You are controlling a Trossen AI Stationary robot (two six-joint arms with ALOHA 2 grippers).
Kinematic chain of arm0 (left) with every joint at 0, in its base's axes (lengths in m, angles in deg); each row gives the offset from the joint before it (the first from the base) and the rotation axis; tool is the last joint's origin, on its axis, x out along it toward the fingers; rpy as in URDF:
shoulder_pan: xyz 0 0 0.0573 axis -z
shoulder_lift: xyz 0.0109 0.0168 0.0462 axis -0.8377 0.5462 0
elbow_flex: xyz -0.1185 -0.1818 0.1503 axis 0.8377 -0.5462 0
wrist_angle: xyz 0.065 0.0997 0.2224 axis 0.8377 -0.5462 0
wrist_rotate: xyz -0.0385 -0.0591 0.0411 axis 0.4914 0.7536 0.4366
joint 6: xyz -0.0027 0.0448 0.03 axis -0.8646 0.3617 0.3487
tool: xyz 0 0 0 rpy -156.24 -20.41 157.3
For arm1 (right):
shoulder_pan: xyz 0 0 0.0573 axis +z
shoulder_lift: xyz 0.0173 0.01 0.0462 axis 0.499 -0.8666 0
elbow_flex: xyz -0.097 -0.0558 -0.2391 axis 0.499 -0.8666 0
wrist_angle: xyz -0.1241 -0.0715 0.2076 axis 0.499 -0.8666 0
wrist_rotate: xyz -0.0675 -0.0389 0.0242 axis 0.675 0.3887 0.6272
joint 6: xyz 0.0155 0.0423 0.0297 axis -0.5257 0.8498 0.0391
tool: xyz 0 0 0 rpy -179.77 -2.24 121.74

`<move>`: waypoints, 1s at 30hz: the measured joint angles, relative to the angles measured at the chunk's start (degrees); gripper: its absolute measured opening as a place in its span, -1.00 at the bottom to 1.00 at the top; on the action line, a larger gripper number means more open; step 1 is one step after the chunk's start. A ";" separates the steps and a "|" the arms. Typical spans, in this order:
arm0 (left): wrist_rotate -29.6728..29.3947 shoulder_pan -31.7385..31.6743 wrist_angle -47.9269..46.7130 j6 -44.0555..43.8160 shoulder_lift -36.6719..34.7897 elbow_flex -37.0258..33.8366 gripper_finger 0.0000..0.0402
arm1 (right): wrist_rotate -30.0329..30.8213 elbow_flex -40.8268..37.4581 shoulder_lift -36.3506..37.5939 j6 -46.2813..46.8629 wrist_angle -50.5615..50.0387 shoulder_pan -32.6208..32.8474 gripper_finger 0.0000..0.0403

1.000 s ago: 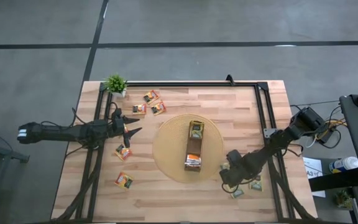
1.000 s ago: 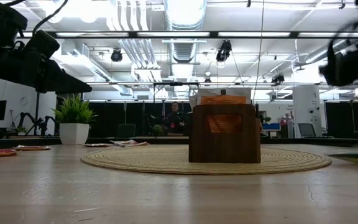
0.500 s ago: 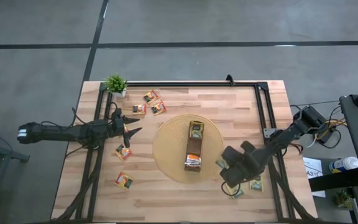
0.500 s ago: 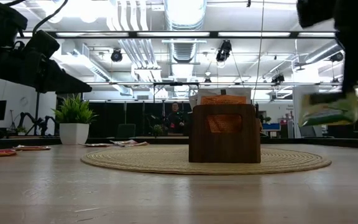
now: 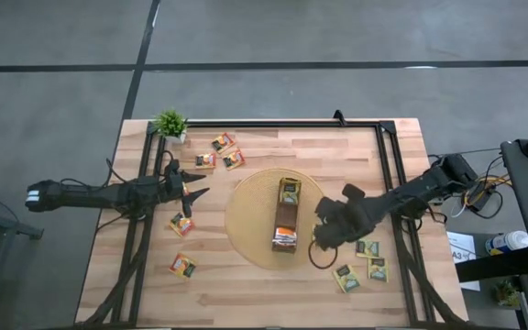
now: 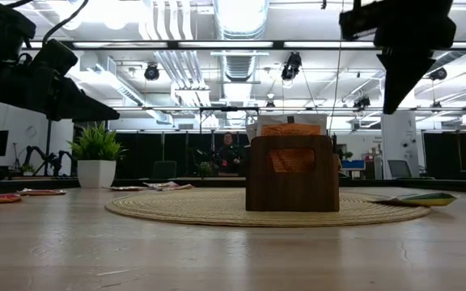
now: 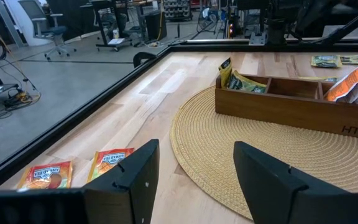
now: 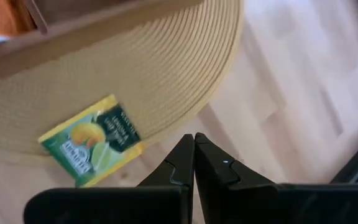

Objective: Pick & Place Tea
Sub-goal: Put the yellow tea bag into the top section of the wooden organizer

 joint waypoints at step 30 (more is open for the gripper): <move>0.00 -0.01 0.00 0.00 0.00 0.01 0.01 | -21.56 -17.53 -0.07 -10.89 31.27 0.79 0.01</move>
